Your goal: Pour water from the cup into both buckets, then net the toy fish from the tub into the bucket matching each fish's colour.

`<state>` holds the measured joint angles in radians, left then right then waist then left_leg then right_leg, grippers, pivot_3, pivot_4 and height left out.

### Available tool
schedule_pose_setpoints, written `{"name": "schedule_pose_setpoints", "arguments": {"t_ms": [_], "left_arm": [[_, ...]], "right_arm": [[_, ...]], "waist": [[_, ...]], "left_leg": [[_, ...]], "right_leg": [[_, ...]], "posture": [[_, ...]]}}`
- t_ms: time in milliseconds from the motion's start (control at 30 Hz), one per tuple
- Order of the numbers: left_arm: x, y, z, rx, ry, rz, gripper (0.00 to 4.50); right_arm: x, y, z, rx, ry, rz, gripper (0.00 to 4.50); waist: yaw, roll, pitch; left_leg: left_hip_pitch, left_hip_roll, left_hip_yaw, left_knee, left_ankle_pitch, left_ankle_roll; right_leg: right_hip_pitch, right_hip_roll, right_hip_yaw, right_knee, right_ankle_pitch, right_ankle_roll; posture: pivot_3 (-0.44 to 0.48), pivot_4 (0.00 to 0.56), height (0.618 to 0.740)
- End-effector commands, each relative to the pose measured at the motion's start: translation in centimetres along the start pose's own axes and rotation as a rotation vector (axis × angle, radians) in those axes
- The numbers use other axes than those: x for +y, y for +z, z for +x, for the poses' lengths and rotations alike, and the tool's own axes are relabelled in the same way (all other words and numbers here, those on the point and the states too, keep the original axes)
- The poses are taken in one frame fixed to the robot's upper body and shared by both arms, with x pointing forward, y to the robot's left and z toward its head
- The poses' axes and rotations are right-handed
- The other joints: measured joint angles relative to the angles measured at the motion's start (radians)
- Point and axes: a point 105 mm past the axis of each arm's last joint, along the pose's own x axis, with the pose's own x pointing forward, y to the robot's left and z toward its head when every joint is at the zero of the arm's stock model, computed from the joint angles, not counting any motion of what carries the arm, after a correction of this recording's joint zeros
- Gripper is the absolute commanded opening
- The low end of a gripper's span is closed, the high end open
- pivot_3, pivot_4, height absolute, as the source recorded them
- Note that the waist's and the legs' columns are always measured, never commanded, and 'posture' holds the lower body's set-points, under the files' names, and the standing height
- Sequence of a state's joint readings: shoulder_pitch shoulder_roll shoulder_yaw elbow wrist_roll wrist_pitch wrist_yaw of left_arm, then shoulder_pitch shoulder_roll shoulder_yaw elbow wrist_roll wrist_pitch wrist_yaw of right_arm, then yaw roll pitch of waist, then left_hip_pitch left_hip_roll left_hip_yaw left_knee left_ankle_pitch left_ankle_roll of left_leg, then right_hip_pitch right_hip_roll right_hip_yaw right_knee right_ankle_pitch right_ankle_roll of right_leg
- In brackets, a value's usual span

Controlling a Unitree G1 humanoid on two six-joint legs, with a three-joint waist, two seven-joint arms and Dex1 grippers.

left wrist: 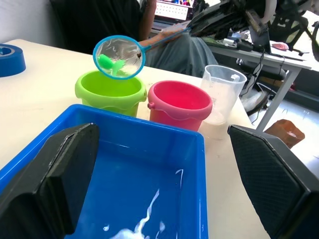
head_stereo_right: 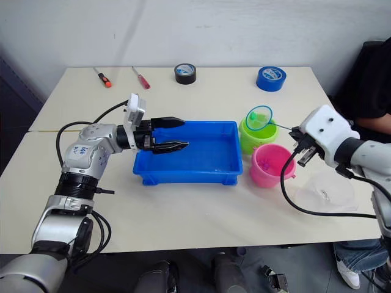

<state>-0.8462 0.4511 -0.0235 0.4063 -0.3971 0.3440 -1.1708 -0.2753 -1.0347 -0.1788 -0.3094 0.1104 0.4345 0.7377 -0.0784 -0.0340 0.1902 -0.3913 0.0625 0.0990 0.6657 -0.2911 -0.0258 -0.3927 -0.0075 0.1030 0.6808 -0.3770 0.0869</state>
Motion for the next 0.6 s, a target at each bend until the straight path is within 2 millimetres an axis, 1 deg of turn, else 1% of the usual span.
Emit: {"name": "schedule_pose_setpoints", "arguments": {"t_ms": [33, 100, 167, 267, 333, 400, 433, 533, 600], "left_arm": [[-0.5, 0.5, -0.1, -0.002, -0.009, 0.043, 4.48], [-0.5, 0.5, -0.3, 0.0, -0.001, 0.044, 4.48], [-0.5, 0.5, -0.5, 0.001, 0.008, 0.047, 4.48], [-0.4, 0.6, -0.8, 0.004, 0.016, 0.05, 4.48], [-0.3, 0.6, -0.9, 0.007, 0.022, 0.052, 4.48], [-0.3, 0.7, -0.9, 0.008, 0.025, 0.053, 4.48], [-0.2, 0.7, -1.0, 0.008, 0.026, 0.054, 4.48], [-0.1, 0.8, -0.9, 0.009, 0.028, 0.056, 4.48], [0.1, 0.8, -0.9, 0.012, 0.029, 0.061, 4.48]], "right_arm": [[-1.5, 0.0, 0.2, 0.021, -0.077, -0.406, 0.0], [-1.8, -0.4, 0.5, 0.042, -0.08, -0.619, 0.0], [-2.0, -0.5, 0.7, 0.039, -0.079, -0.744, 0.0], [-1.6, 0.3, 0.9, -0.019, -0.072, -0.967, 0.0], [-1.4, 0.6, 0.9, -0.047, -0.072, -1.066, 0.0], [-1.3, 0.5, 0.9, -0.055, -0.059, -1.124, 0.0], [-1.1, 0.1, 0.9, -0.047, -0.04, -1.137, 0.0], [-1.2, -0.6, 0.7, -0.027, -0.021, -1.132, 0.0], [-1.5, -0.7, 0.5, -0.014, -0.02, -1.152, 0.0]], "waist": [[-0.001, 0.0, 0.0], [-0.003, 0.001, 0.0], [-0.004, 0.001, 0.0], [-0.005, 0.001, 0.0], [-0.005, 0.001, 0.0], [-0.005, 0.001, 0.0], [-0.004, 0.001, 0.0], [-0.004, 0.001, 0.0], [-0.004, 0.001, 0.0]], "left_leg": [[0.0, 0.0, 0.0, 0.0, 0.0, 0.0], [0.0, 0.0, 0.002, 0.0, 0.0, 0.0], [0.001, 0.0, 0.003, 0.0, 0.0, 0.0], [0.002, 0.001, 0.003, 0.0, 0.0, 0.0], [0.002, 0.001, 0.004, 0.0, 0.0, 0.0], [0.002, 0.001, 0.004, 0.0, 0.0, 0.0], [0.002, 0.001, 0.004, 0.0, 0.0, 0.0], [0.003, 0.001, 0.004, 0.0, 0.0, 0.0], [0.003, 0.001, 0.004, 0.001, 0.0, 0.0]], "right_leg": [[0.0, 0.0, 0.0, 0.0, 0.0, 0.0], [-0.001, 0.0, 0.002, 0.0, 0.0, 0.0], [-0.001, 0.0, 0.002, 0.0, 0.0, 0.0], [-0.001, 0.0, 0.003, 0.001, 0.0, 0.0], [-0.001, 0.001, 0.003, 0.002, 0.0, 0.0], [-0.001, 0.0, 0.003, 0.002, 0.0, 0.0], [-0.001, 0.0, 0.004, 0.002, 0.0, 0.0], [-0.001, 0.0, 0.003, 0.002, 0.0, 0.0], [-0.001, 0.0, 0.003, 0.003, 0.0, 0.0]], "posture": [[0.0, 0.15, 0.74], [0.0, 0.15, 0.74], [0.0, 0.15, 0.74], [0.0, 0.15, 0.74], [0.0, 0.15, 0.74], [0.0, 0.15, 0.74], [0.0, 0.15, 0.74], [0.0, 0.15, 0.74], [0.0, 0.15, 0.74]]}}
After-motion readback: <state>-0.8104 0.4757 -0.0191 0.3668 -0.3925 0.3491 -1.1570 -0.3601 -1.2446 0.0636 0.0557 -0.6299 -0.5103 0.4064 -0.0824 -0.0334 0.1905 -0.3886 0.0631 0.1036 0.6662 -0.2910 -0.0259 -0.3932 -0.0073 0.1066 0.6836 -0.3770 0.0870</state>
